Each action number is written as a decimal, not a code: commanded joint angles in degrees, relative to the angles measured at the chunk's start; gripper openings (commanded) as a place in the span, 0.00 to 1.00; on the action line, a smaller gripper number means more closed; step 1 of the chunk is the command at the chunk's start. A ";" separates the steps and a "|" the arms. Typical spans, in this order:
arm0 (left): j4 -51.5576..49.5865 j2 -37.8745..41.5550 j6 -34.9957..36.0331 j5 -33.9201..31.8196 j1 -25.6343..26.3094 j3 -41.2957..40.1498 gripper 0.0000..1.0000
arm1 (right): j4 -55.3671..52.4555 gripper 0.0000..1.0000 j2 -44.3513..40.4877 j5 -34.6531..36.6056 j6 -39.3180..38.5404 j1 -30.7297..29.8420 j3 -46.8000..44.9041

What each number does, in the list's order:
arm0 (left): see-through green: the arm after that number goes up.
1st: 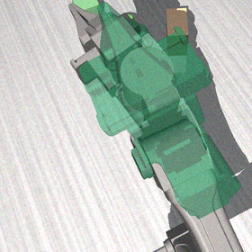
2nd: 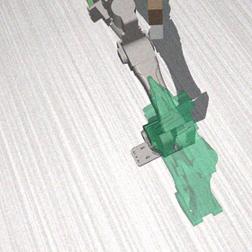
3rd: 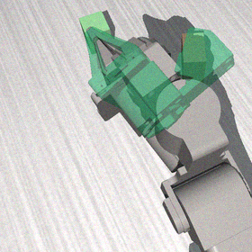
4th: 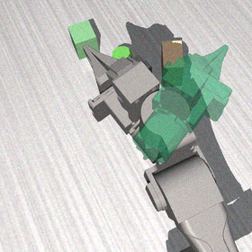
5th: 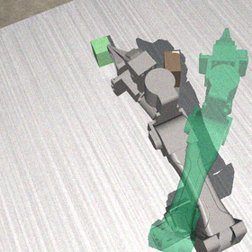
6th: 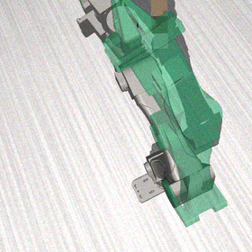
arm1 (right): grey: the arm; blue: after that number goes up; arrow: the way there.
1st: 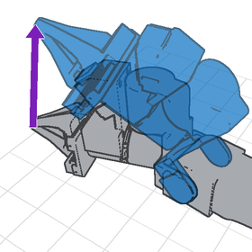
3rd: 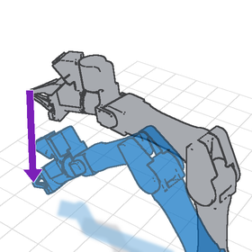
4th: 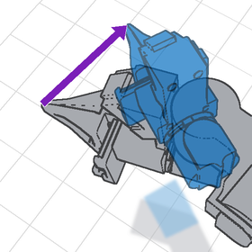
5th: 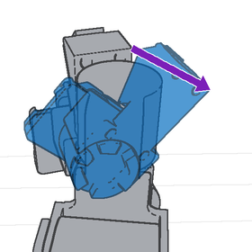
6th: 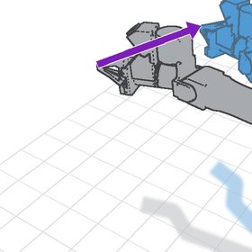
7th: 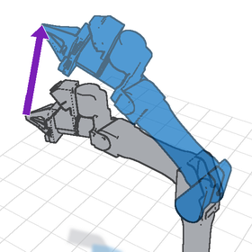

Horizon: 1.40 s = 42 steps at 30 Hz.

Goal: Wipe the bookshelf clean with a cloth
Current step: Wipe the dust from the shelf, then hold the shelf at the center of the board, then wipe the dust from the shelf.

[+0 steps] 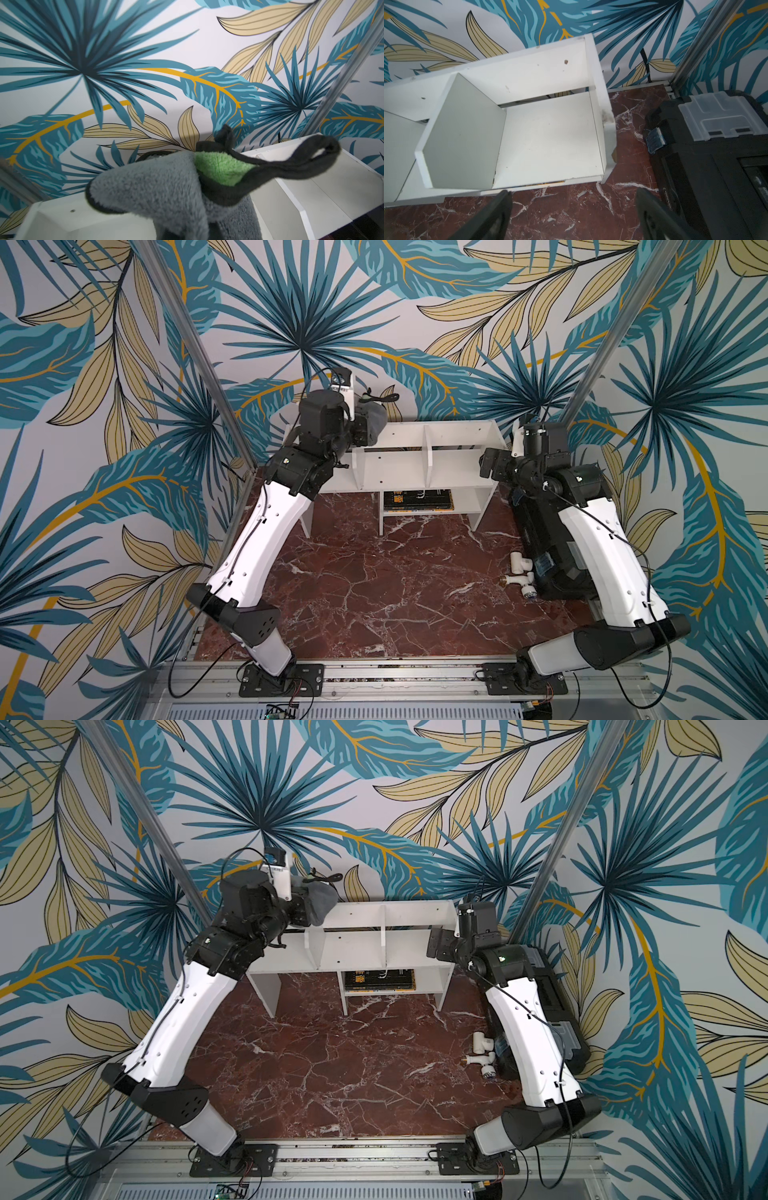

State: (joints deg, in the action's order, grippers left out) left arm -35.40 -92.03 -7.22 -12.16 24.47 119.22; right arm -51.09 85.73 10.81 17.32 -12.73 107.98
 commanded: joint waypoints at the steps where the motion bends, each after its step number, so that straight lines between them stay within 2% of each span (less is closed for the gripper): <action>1: 0.16 5.03 -1.96 0.34 -4.67 -5.29 0.00 | -2.83 0.99 1.51 3.67 -1.96 0.58 3.54; 3: 0.62 7.58 -3.43 1.21 -7.71 -9.90 0.00 | -3.47 0.97 3.25 3.59 -2.49 1.24 5.45; 6: 1.71 9.41 -4.70 3.51 -10.31 -16.03 0.00 | -4.63 0.87 6.58 2.83 -2.69 2.20 7.55; 7: 1.88 9.37 -4.64 4.01 -10.40 -17.58 0.00 | -4.59 0.84 7.25 2.88 -2.74 2.35 7.61; 11: 5.77 8.61 -5.73 5.66 -11.02 -24.56 0.00 | -2.88 0.61 8.81 1.13 -2.29 3.56 7.25; 16: 9.91 6.50 -6.77 8.05 -11.20 -29.79 0.00 | -0.11 0.47 9.05 0.25 -4.32 3.83 5.12; 19: 11.60 5.11 -8.48 9.94 -11.13 -30.80 0.00 | 1.37 0.27 8.33 -0.24 -5.67 3.78 2.69; 20: 12.00 4.49 -9.38 11.93 -11.07 -30.80 0.00 | 1.66 0.16 8.16 -0.25 -5.87 3.73 1.97; 22: 13.16 3.98 -10.83 14.06 -10.33 -31.02 0.00 | 1.85 0.06 7.96 -0.07 -6.14 3.84 0.97; 24: 14.10 3.73 -10.85 13.28 -9.08 -31.06 0.00 | 1.75 0.00 7.89 -0.25 -6.15 3.85 0.50; 31: 13.86 1.71 -9.28 6.91 -8.35 -26.47 0.00 | 1.93 0.00 7.44 -1.39 -6.51 3.78 -0.32; 35: 14.86 0.07 -9.65 3.11 -10.09 -23.09 0.00 | 1.90 0.00 7.36 -1.71 -6.54 3.82 -0.53; 42: 16.53 0.50 -7.16 -2.31 -11.77 -23.05 0.00 | 3.27 0.00 6.99 -2.72 -5.96 3.81 -1.70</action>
State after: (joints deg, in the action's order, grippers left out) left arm -21.82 -92.79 -16.16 -10.61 13.30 93.43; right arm -48.75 92.90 12.36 7.46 -8.43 108.22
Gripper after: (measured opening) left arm 0.113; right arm 0.109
